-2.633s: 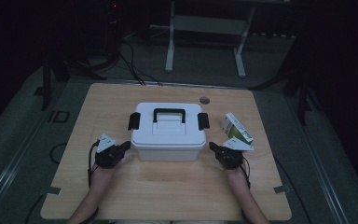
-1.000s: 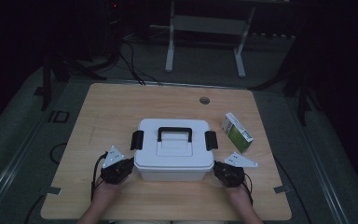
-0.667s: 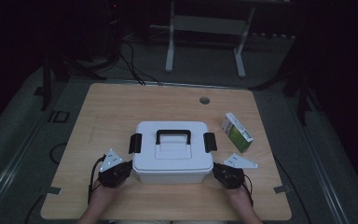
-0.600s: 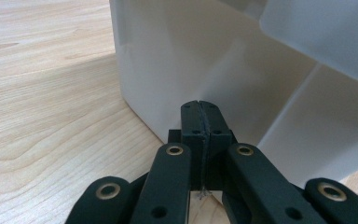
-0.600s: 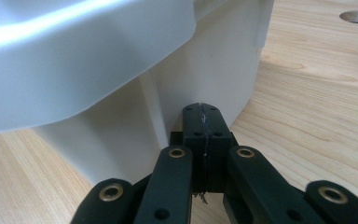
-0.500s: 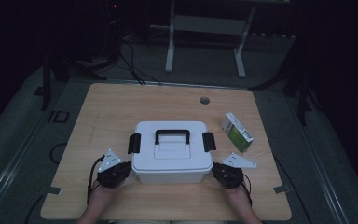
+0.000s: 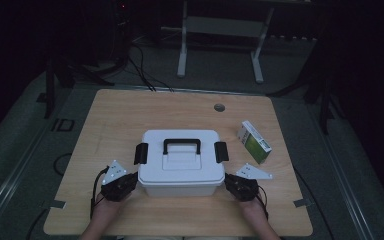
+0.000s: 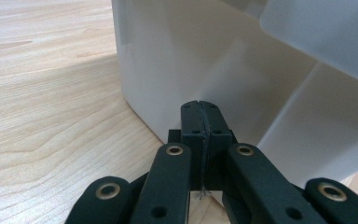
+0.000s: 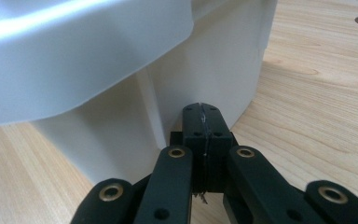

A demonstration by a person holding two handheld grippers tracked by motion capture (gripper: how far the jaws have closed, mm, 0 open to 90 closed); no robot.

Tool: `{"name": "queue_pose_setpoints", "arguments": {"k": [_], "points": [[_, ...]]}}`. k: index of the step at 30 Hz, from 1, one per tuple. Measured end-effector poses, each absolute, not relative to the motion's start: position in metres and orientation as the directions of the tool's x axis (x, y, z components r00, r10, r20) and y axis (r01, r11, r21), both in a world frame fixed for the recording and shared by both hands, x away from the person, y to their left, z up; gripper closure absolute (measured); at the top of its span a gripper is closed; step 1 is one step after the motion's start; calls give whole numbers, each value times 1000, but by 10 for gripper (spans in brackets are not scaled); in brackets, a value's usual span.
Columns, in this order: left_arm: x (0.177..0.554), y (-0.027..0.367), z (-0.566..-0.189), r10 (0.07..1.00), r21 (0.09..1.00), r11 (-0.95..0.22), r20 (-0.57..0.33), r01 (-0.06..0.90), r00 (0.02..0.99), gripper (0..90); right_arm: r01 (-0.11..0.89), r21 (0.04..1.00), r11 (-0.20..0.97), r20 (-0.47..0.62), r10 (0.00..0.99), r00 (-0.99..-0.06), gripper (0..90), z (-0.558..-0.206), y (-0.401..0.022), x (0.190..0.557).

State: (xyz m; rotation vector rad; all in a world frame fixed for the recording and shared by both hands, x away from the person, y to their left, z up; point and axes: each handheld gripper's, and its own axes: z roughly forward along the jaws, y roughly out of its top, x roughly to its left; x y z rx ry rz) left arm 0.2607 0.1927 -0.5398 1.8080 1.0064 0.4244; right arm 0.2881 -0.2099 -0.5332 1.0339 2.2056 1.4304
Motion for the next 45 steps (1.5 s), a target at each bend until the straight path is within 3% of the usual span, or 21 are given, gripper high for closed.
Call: {"name": "queue_pose_setpoints", "arguments": {"k": [17,24,30,34,39,45], "points": [[262,196,-540,779,878,-180,-147,443,609,867,395,888,234,113,722,-682,900,-534,-210,289],[266,202,-544,792,870,-154,-176,469,585,632,389,893,226,106,734,-670,897,-533,-217,291],[270,208,-546,806,846,-178,-167,502,567,404,396,893,213,92,775,-625,753,-532,-238,297],[272,214,-547,799,828,-204,-167,522,577,318,401,889,222,88,776,-625,515,-535,-247,298],[271,234,-544,783,819,-214,-183,533,594,237,397,869,296,60,733,-677,133,-540,-253,296],[269,251,-541,779,779,-281,-156,560,607,237,434,852,291,104,719,-687,124,-545,-261,295]]}}
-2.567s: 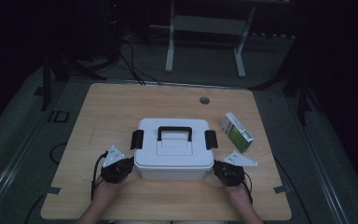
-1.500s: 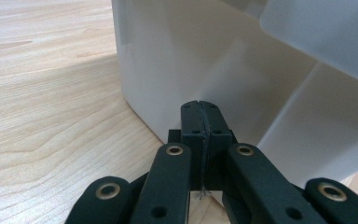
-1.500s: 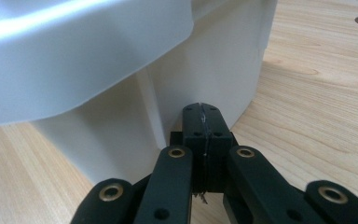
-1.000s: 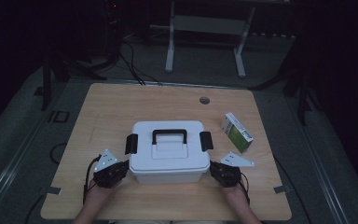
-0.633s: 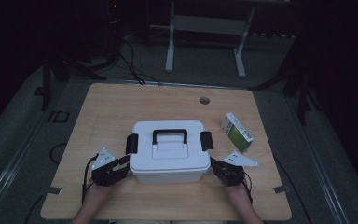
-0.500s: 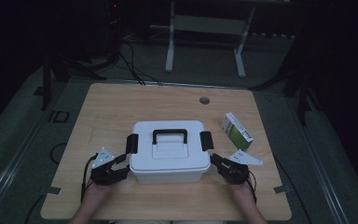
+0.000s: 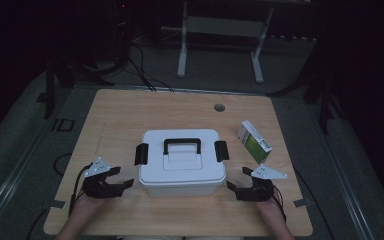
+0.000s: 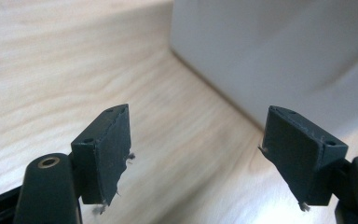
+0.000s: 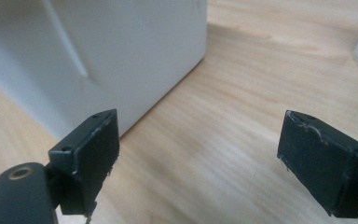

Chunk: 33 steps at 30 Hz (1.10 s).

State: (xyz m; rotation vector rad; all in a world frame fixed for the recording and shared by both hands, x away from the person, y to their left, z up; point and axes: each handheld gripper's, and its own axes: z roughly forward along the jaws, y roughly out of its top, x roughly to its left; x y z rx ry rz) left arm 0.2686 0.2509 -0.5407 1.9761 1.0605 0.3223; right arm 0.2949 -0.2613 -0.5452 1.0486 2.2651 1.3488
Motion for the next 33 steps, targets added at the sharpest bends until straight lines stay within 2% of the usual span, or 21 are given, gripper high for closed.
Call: {"name": "queue_pose_setpoints", "arguments": {"k": [7,11,16,29,33], "points": [[267,268,-533,758,721,-371,-129,585,640,237,401,865,302,92,690,-718,134,-546,-267,291],[267,275,-531,761,712,-368,-138,597,634,237,405,873,270,113,697,-708,136,-549,-271,292],[266,283,-528,748,677,-402,-146,616,648,237,397,873,284,103,687,-719,137,-548,-271,291],[268,274,-509,692,579,-548,-90,603,716,239,403,876,266,121,687,-717,137,-548,-277,294],[272,273,-499,667,543,-587,-96,601,739,238,405,875,266,127,681,-721,137,-549,-278,294]]}}
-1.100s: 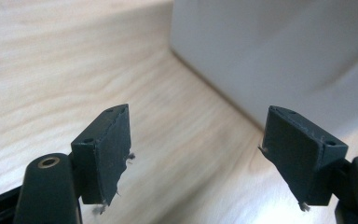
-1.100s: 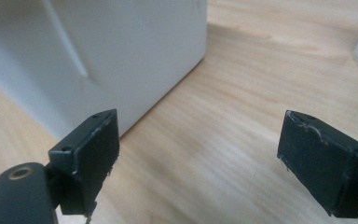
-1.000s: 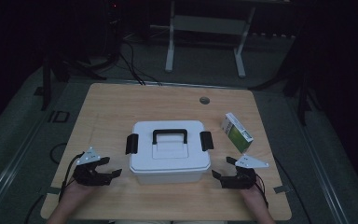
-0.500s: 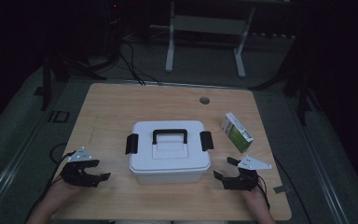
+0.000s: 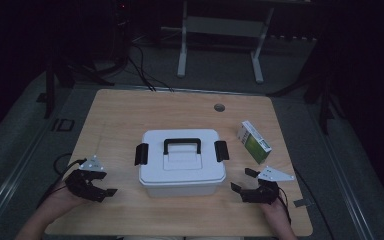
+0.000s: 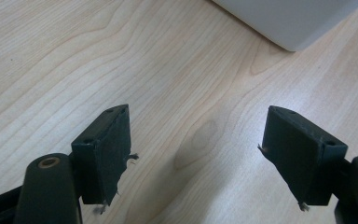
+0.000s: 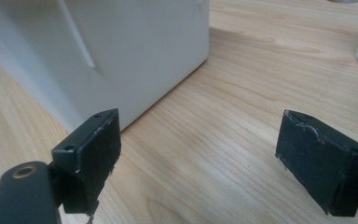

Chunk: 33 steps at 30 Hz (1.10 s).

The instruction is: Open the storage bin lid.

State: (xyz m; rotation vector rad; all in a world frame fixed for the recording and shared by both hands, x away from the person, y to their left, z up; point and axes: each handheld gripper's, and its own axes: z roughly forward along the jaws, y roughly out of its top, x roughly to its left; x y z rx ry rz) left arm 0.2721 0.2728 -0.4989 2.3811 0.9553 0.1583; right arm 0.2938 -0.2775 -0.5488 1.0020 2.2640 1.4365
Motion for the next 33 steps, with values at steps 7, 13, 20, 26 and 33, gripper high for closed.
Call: {"name": "queue_pose_setpoints", "arguments": {"k": [7,13,20,26,33], "points": [[278,272,-486,639,477,-655,-66,586,767,239,400,875,274,121,675,-728,137,-548,-276,293],[281,269,-480,618,419,-697,-57,581,784,239,396,873,285,111,675,-730,137,-548,-275,293],[283,265,-473,592,368,-735,-60,569,804,238,395,875,281,114,673,-731,137,-548,-276,293],[283,260,-458,572,351,-759,-45,549,819,238,393,873,288,110,669,-735,137,-549,-275,293],[283,254,-435,547,325,-787,-25,524,837,238,394,872,289,109,670,-734,137,-549,-275,293]]}}
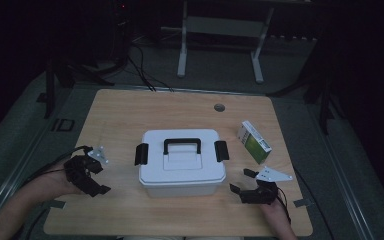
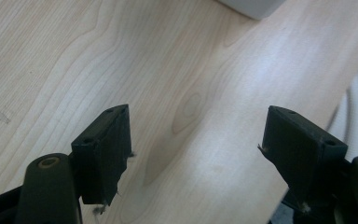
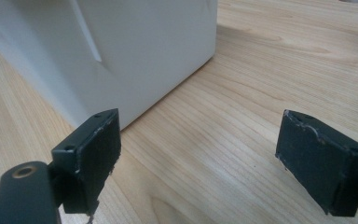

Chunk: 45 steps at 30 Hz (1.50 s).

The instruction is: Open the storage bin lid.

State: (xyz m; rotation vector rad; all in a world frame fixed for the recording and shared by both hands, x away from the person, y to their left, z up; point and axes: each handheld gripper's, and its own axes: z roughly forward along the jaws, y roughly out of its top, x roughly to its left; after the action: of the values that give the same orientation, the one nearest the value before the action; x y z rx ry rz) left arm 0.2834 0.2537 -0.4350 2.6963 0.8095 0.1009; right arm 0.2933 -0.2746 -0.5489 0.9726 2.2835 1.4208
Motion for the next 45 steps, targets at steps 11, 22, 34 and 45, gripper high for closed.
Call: {"name": "queue_pose_setpoints", "arguments": {"k": [11,22,34,45], "points": [[288,238,-398,493,323,-823,-4,468,870,239,396,872,288,112,671,-733,137,-549,-275,293],[298,213,-378,440,328,-850,8,413,898,239,400,870,287,116,670,-733,137,-550,-275,293],[308,180,-370,392,294,-885,56,360,918,239,403,871,282,119,674,-729,136,-550,-277,293],[324,153,-361,343,283,-907,66,312,937,239,398,869,294,109,671,-733,136,-551,-275,292]]}}
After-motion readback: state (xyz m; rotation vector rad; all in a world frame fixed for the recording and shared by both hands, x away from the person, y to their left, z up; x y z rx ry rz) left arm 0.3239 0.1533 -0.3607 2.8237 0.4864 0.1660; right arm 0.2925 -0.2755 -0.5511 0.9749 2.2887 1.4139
